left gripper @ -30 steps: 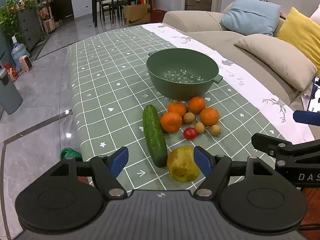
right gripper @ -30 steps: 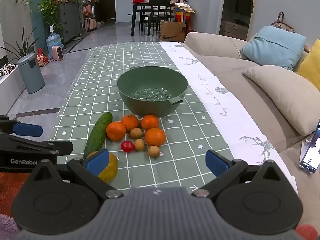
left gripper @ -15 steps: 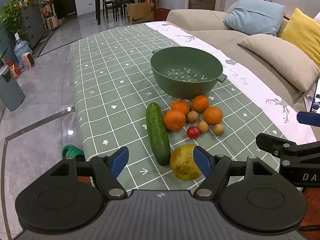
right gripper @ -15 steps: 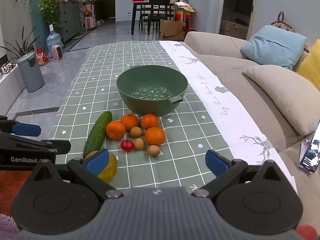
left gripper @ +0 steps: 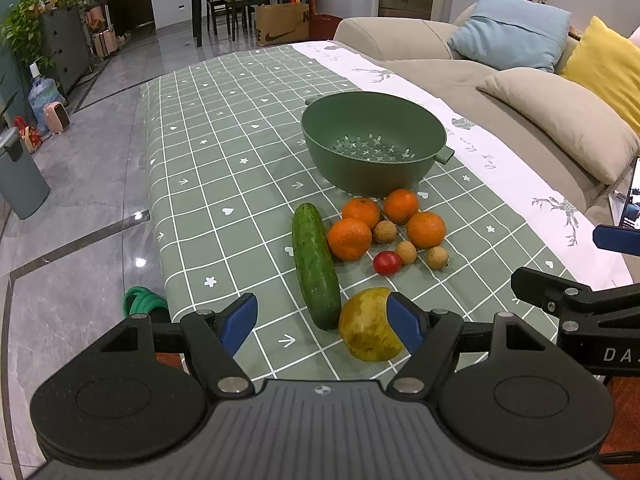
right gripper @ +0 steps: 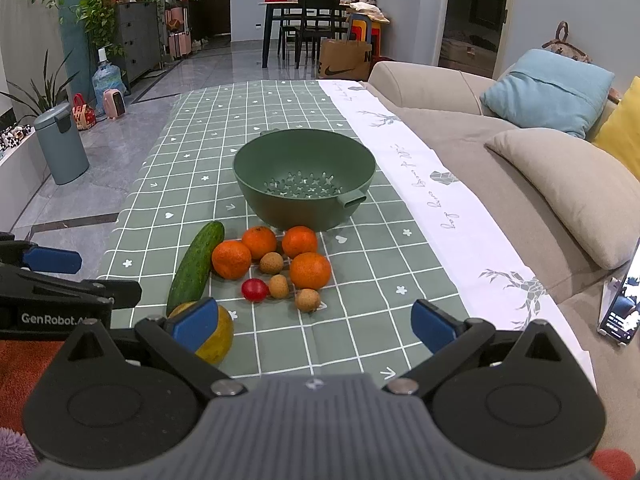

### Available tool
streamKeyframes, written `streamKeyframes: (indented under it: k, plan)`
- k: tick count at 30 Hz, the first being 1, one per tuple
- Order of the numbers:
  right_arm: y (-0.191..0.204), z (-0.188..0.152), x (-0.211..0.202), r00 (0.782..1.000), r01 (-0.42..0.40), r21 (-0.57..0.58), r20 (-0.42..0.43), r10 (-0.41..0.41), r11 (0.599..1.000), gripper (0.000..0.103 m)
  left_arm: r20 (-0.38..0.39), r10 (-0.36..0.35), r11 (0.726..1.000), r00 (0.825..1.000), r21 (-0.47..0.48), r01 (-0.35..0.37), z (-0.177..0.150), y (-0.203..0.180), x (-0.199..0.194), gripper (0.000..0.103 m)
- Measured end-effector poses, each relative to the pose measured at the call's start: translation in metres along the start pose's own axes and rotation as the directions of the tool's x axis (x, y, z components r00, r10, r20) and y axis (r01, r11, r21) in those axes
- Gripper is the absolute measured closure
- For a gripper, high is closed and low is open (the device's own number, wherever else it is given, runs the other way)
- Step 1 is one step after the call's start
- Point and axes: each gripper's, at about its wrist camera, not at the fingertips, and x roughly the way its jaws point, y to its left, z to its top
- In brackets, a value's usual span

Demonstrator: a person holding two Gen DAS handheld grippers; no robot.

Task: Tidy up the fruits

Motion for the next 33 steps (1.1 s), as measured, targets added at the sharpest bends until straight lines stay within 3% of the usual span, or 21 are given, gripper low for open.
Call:
streamKeyframes:
  k: [33]
  plan:
    - [0.0006, -0.0007, 0.0026, 1.000, 0.003, -0.005, -0.016, -0.003, 1.000, 0.005, -0.007, -0.002, 1.000, 1.000, -0.002, 0.002, 0.0018, -0.0019, 0.0012, 0.017]
